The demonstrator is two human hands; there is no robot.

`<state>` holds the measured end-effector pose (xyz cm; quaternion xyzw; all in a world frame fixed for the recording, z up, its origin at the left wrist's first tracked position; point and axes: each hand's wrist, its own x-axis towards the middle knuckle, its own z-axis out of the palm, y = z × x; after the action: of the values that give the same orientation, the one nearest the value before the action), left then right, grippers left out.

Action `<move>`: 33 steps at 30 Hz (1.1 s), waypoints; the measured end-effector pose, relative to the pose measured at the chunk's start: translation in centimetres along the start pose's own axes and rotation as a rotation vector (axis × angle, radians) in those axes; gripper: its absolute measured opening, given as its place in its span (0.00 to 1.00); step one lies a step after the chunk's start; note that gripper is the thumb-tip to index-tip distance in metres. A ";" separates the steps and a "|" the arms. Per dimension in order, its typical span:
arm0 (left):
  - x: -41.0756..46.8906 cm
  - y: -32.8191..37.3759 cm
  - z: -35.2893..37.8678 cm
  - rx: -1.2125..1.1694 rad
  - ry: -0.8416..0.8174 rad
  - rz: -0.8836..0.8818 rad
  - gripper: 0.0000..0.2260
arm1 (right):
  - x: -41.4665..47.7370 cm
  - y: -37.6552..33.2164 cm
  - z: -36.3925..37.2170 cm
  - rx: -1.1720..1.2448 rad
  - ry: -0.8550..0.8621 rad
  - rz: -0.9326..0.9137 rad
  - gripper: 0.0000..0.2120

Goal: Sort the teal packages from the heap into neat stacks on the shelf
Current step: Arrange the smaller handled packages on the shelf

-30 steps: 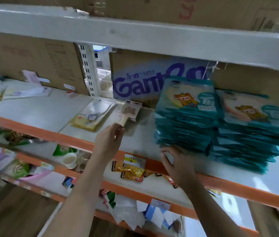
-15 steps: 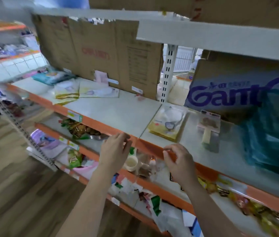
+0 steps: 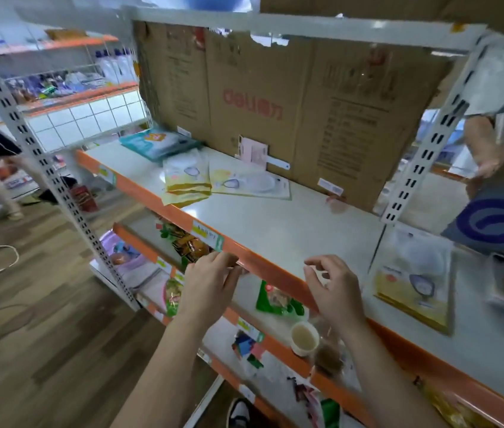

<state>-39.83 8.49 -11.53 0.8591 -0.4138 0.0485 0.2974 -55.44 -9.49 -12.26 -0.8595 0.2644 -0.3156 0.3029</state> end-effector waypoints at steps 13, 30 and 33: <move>16.0 -11.6 -2.5 0.107 0.129 -0.089 0.09 | 18.1 -3.7 11.6 0.043 -0.071 -0.093 0.06; 26.8 -25.7 -4.8 -0.013 0.004 -0.062 0.11 | 28.9 -9.4 25.2 -0.073 -0.152 0.043 0.12; 28.6 -27.8 -5.7 0.018 -0.017 -0.011 0.12 | 30.7 -11.4 28.1 -0.136 -0.223 0.152 0.14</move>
<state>0.40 5.46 -10.57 0.8643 -0.4112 0.0432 0.2864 -12.42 -11.67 -10.00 -0.8854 0.3140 -0.1756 0.2943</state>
